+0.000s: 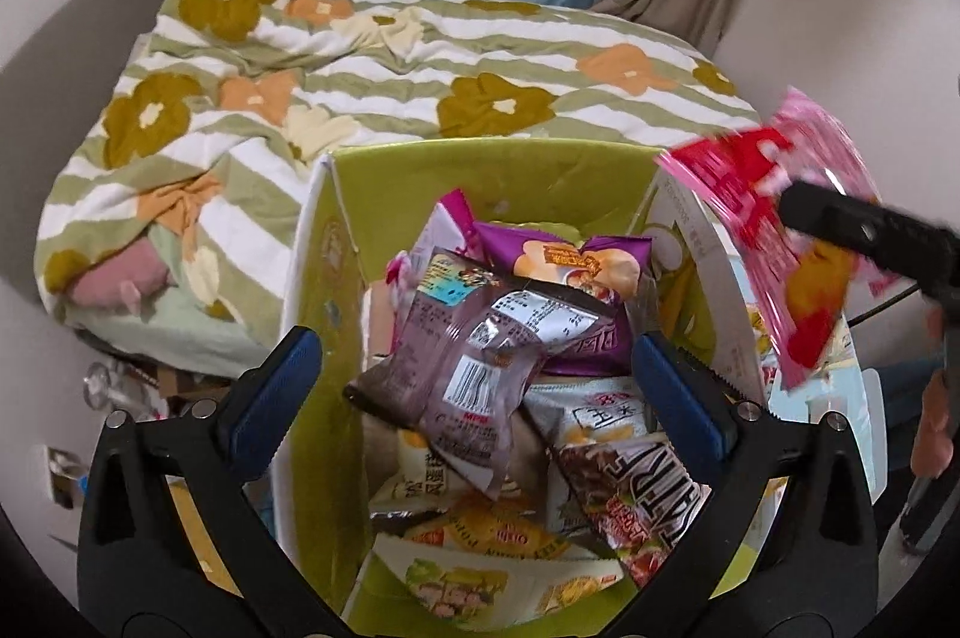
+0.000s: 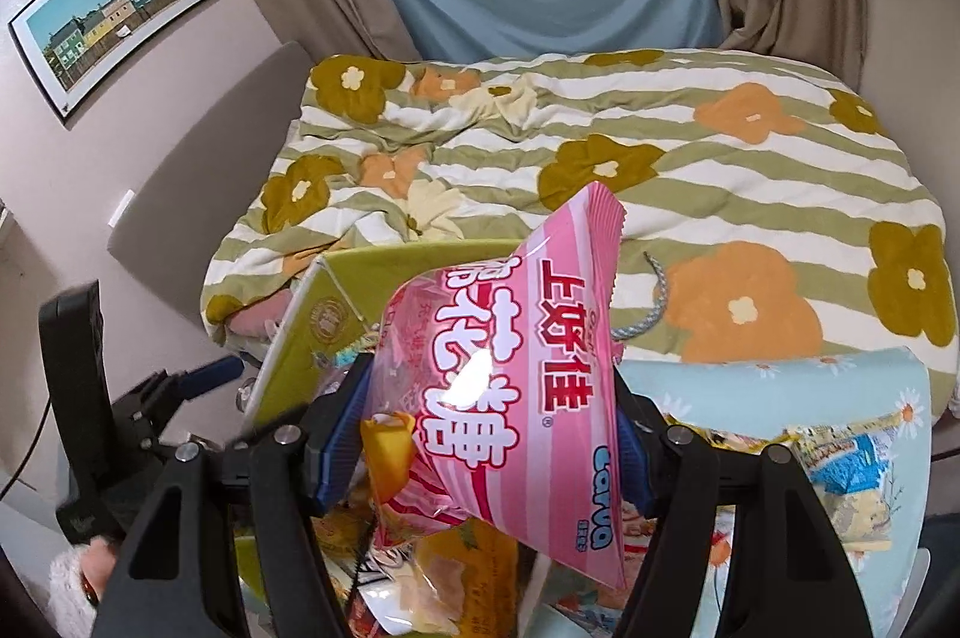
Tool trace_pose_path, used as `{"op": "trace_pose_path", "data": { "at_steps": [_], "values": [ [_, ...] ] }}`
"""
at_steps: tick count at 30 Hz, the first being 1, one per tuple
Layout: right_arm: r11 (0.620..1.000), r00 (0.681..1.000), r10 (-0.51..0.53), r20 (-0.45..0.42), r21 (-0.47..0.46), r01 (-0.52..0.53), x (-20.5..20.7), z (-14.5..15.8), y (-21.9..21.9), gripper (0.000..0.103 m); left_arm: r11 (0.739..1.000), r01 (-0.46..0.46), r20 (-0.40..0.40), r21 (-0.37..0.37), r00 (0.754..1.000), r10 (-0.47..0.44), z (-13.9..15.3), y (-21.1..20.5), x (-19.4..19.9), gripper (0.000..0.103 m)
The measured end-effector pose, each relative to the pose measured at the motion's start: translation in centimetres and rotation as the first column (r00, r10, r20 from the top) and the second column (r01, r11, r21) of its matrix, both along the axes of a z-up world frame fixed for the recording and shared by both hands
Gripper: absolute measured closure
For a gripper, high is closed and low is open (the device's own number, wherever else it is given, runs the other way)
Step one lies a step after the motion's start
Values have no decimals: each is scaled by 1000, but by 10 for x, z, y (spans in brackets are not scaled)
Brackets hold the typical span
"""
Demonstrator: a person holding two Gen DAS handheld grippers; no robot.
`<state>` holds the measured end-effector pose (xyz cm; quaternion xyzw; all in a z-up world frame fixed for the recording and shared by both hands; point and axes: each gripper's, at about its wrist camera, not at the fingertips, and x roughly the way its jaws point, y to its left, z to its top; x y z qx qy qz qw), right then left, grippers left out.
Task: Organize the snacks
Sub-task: 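Carry both packets into the box and open both tools to release them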
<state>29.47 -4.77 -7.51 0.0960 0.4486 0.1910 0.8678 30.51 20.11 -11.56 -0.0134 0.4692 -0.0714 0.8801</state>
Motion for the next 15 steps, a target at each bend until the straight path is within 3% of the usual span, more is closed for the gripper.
{"op": "trace_pose_path", "data": {
  "at_steps": [9,10,12,14,15],
  "values": [
    [999,999,32,-11,3,-32,35,-14,30,34,999,-36,14,32,999,36,5,10,-4,0],
    [999,999,31,-9,16,-31,40,-18,32,32,999,-42,9,30,999,41,4,11,-4,0],
    [999,999,31,-7,30,-31,45,-23,35,12,998,-50,0,23,999,50,1,14,-4,0],
    [999,1000,27,-14,27,-26,46,-28,35,0,998,-52,-10,17,999,52,-3,17,-4,0],
    [1000,1000,26,-8,18,-26,44,-29,35,0,999,-52,-13,16,999,52,-4,17,-5,0]
  ]
}}
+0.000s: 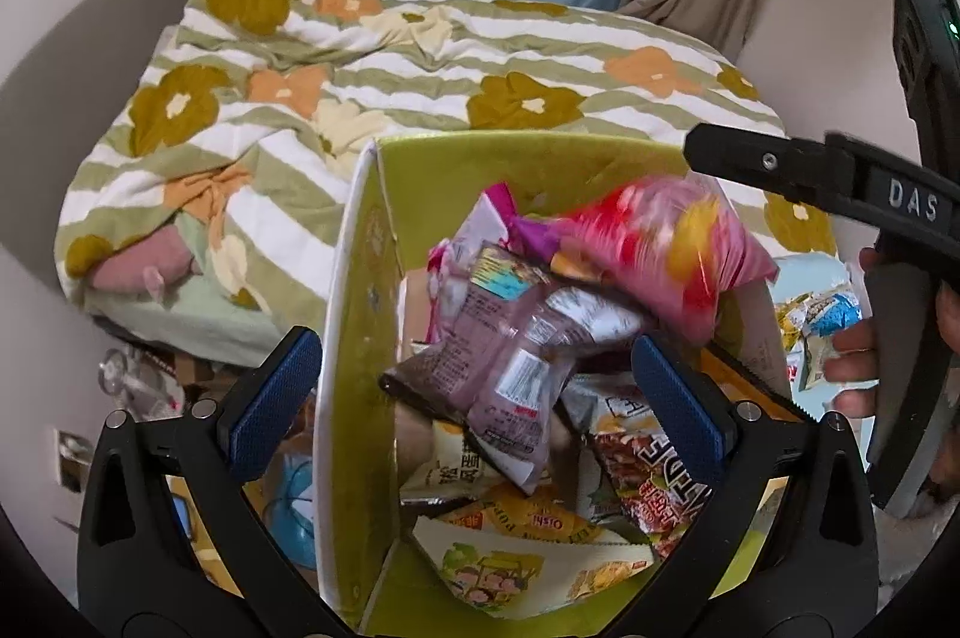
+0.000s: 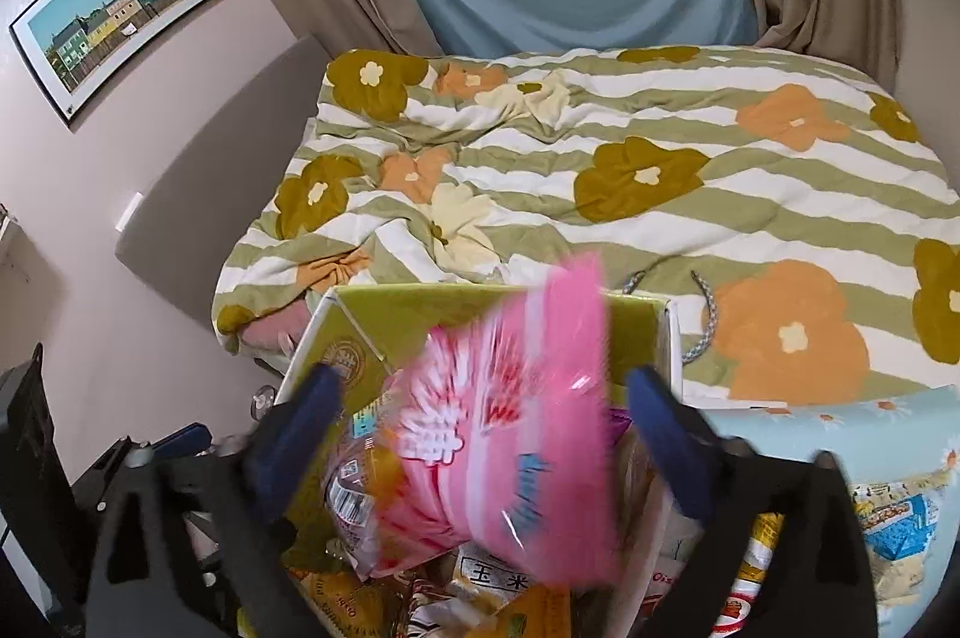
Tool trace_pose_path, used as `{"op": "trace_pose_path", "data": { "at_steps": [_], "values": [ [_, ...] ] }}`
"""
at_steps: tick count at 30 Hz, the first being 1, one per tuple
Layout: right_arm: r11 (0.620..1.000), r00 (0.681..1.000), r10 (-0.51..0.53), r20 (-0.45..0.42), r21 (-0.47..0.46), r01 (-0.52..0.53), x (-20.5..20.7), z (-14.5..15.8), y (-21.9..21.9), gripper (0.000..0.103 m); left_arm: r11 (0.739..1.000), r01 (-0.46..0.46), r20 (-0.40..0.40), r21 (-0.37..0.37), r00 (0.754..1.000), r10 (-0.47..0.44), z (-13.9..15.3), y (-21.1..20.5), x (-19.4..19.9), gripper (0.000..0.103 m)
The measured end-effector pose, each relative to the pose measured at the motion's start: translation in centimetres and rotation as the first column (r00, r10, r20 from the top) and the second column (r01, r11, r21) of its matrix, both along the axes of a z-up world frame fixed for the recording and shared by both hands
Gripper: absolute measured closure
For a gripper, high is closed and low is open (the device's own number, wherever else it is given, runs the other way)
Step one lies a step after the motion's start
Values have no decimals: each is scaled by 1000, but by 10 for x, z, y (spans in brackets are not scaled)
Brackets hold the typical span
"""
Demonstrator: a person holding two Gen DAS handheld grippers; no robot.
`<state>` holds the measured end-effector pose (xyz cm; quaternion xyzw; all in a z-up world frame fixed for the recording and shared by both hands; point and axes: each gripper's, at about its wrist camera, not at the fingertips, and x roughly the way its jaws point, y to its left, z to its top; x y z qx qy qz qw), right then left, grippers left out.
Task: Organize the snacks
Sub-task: 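Carry both packets into the box and open both tools to release them, then grasp the red-white shrimp flakes bag with the left tool while the right tool grasps the pink cake packet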
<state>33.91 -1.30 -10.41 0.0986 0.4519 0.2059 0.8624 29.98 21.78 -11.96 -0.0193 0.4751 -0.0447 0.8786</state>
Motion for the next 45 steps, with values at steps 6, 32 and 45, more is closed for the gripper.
{"op": "trace_pose_path", "data": {
  "at_steps": [6,32,45],
  "values": [
    [999,1000,11,26,-53,-10,-17,-2,-2,0,1000,-1,-12,-10,1000,0,-5,1,-8,0],
    [984,976,-153,153,-64,164,-125,88,-113,0,989,145,123,-7,982,-143,63,-102,-58,0],
    [960,964,-255,75,-97,262,-176,42,-245,0,982,186,46,19,981,-187,25,-255,-90,0]
  ]
}}
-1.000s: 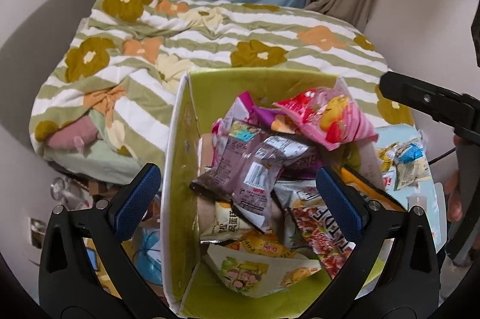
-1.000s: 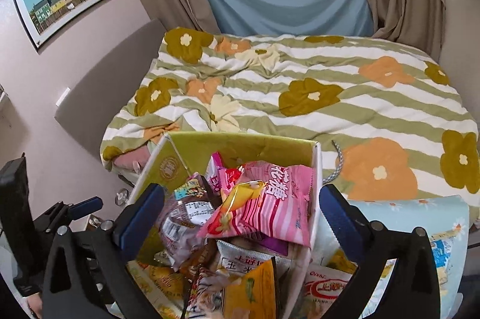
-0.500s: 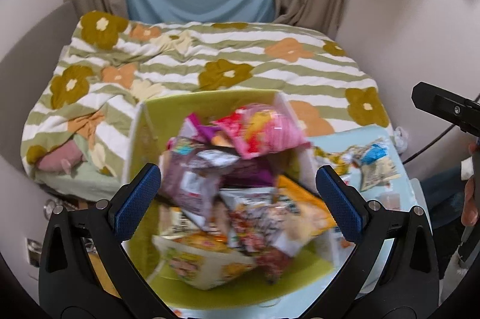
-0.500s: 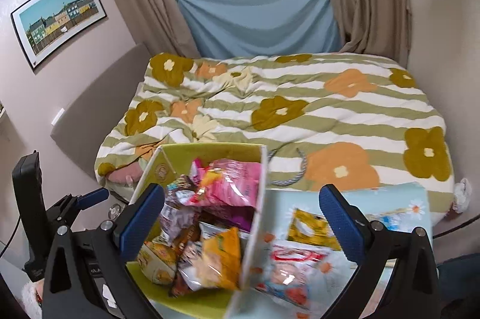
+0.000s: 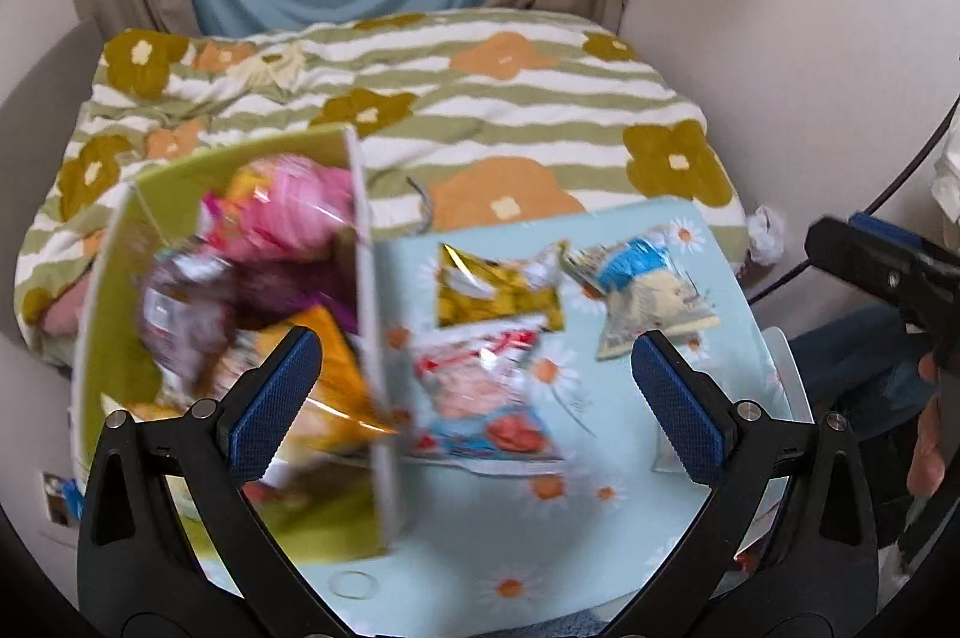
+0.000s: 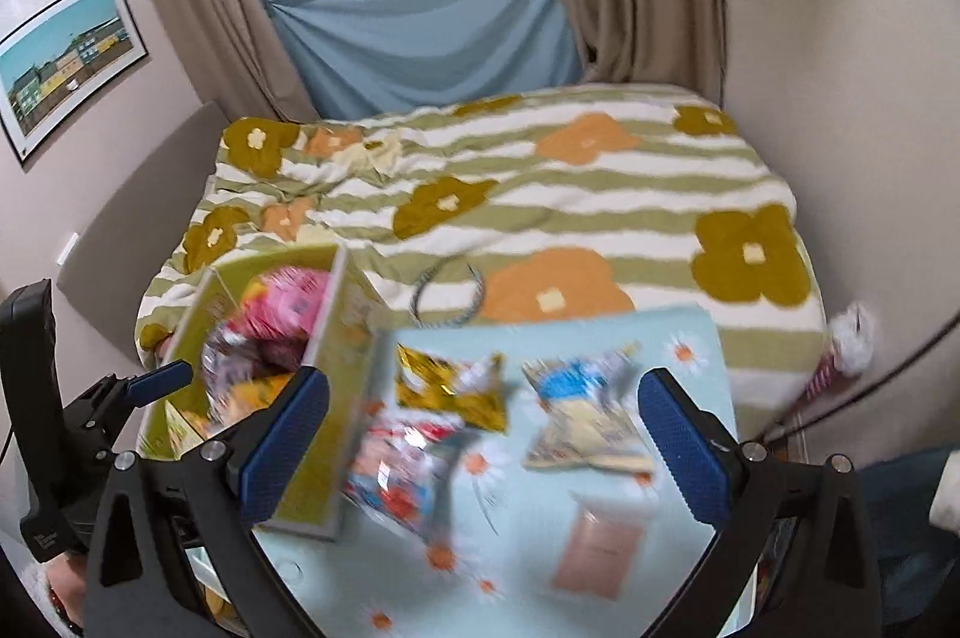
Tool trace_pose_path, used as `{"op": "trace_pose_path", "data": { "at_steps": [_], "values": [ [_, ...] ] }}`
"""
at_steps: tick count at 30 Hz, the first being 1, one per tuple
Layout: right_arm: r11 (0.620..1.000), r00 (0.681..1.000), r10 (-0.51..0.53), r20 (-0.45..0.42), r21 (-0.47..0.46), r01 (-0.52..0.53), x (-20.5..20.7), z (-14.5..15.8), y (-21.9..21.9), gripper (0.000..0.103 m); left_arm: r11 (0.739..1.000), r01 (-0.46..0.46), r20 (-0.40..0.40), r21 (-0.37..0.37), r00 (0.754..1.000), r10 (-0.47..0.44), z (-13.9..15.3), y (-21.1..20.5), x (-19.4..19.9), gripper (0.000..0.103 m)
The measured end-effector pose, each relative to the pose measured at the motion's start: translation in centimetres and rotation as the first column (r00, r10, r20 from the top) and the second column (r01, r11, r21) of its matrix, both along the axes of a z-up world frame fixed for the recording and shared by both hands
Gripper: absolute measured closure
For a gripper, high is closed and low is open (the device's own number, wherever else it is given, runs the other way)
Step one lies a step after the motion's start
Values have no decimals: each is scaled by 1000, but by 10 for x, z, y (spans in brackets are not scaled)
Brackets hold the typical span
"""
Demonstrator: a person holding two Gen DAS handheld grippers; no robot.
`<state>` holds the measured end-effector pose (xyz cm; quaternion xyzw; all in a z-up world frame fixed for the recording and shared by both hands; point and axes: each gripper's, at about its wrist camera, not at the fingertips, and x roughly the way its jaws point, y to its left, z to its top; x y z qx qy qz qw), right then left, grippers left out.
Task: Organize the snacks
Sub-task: 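Grasp the red-white shrimp flakes bag with the left tool while the right tool grasps the pink cake packet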
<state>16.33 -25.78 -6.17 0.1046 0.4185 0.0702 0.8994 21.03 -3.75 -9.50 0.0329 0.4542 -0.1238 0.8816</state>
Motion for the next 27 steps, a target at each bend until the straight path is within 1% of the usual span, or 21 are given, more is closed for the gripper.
{"op": "trace_pose_path", "data": {
  "at_steps": [3,7,9,12,15,19,23,24,27],
  "values": [
    [1000,999,-1,-43,22,2,-7,-21,-24,0,1000,-15,-5,23,1000,15,-17,-26,-6,0],
    [999,996,4,-89,33,-1,-11,-48,-48,0,992,-38,1,121,999,38,-49,-57,-8,0],
    [999,994,6,-109,33,-2,-10,-61,-56,0,984,-50,-18,172,998,54,-69,-67,-3,0],
    [998,989,5,-147,62,4,-9,-88,-63,0,973,-61,-40,222,997,72,-91,-74,7,0],
    [996,983,2,-186,86,15,-10,-115,-64,0,952,-62,-50,300,996,81,-116,-82,17,0],
    [995,974,-3,-228,99,26,-11,-147,-64,0,926,-65,-65,371,993,96,-141,-82,31,0],
    [994,968,-10,-250,104,37,-14,-168,-58,0,918,-75,-115,390,985,129,-162,-80,42,0],
    [994,967,-13,-253,103,40,-15,-172,-56,0,904,-81,-117,420,983,143,-169,-80,45,0],
    [994,964,-15,-265,104,44,-18,-181,-52,0,901,-81,-152,426,975,159,-181,-78,53,0]
  ]
}}
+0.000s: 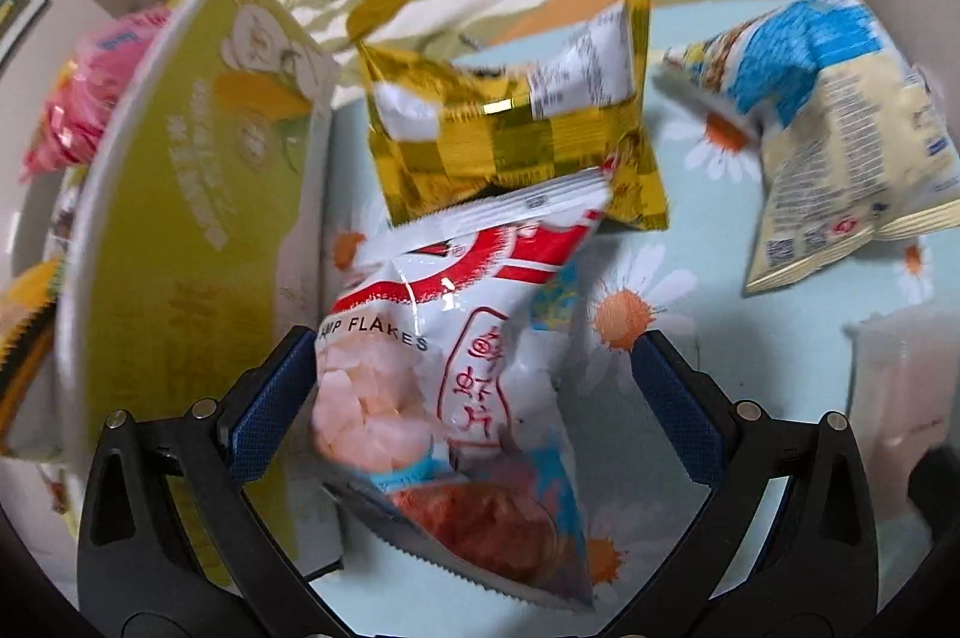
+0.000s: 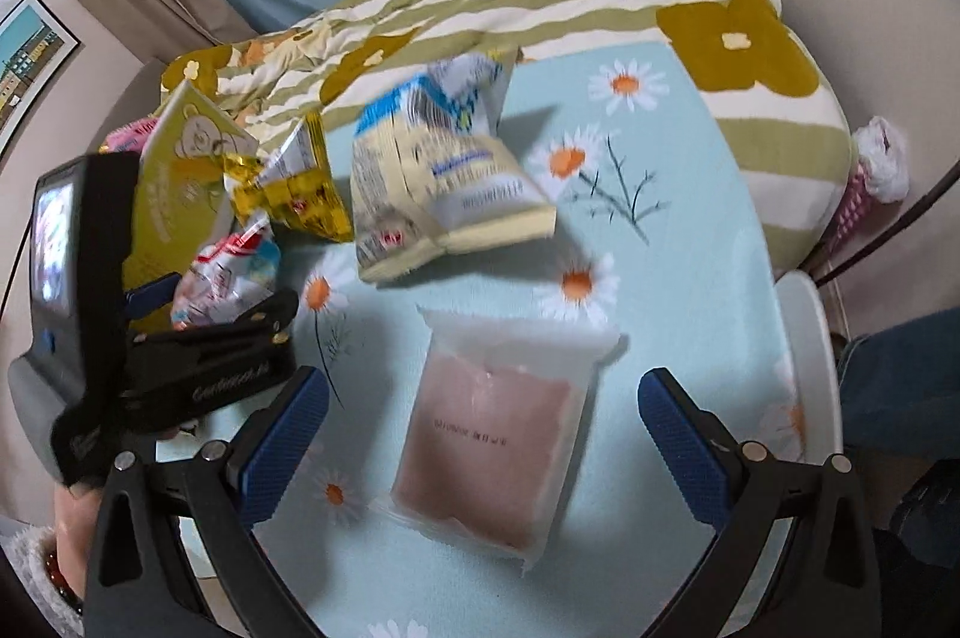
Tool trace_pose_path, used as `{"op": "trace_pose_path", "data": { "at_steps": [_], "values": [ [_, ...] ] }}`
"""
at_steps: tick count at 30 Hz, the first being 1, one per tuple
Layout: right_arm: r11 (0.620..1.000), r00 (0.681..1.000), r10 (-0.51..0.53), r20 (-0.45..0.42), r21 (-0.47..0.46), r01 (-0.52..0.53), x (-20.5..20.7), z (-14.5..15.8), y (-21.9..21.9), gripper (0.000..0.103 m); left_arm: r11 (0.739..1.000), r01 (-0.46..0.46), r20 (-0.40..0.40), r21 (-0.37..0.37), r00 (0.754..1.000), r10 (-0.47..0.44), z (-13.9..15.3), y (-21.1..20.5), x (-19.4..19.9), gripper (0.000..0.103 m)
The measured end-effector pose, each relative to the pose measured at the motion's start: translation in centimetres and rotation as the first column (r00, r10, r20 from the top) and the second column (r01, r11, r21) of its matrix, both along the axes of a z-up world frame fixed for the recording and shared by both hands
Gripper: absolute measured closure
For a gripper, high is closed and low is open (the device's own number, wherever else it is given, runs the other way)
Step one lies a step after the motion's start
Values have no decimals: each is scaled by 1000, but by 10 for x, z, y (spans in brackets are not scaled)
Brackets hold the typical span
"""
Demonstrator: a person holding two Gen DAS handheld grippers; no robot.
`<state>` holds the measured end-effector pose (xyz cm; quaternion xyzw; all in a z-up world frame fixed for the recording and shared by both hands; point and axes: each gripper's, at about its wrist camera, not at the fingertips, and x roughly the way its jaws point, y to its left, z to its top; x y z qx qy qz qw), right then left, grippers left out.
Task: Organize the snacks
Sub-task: 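Grasp the red-white shrimp flakes bag with the left tool while the right tool grasps the pink cake packet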
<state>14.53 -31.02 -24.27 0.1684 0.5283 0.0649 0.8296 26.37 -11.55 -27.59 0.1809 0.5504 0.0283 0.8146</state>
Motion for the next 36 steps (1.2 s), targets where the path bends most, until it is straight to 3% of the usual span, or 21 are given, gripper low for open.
{"op": "trace_pose_path", "data": {
  "at_steps": [3,6,14,19,24,34,36],
  "values": [
    [1000,1000,3,-5,-8,-3,-2,-4,5,0,1000,-5,-24,-2,1000,5,-9,4,4,1],
    [1000,1000,7,-9,-19,-7,-3,-8,11,0,998,-6,-27,-55,1000,5,-7,8,6,15],
    [998,1000,-5,-1,-59,5,-1,-14,20,1,997,39,-44,-72,998,-42,-1,8,-9,31],
    [997,1000,-17,-11,-73,16,3,-19,23,5,993,55,-59,-108,996,-62,3,8,-21,35],
    [989,1000,-18,-15,-145,16,1,-22,29,13,988,63,-69,-145,995,-73,8,5,-30,37],
    [975,1000,12,-4,-223,-13,-4,-31,43,14,987,71,-56,-143,995,-80,13,4,-49,37],
    [963,999,32,3,-268,-30,-7,-31,49,25,988,68,-56,-140,995,-77,13,4,-47,37]
  ]
}}
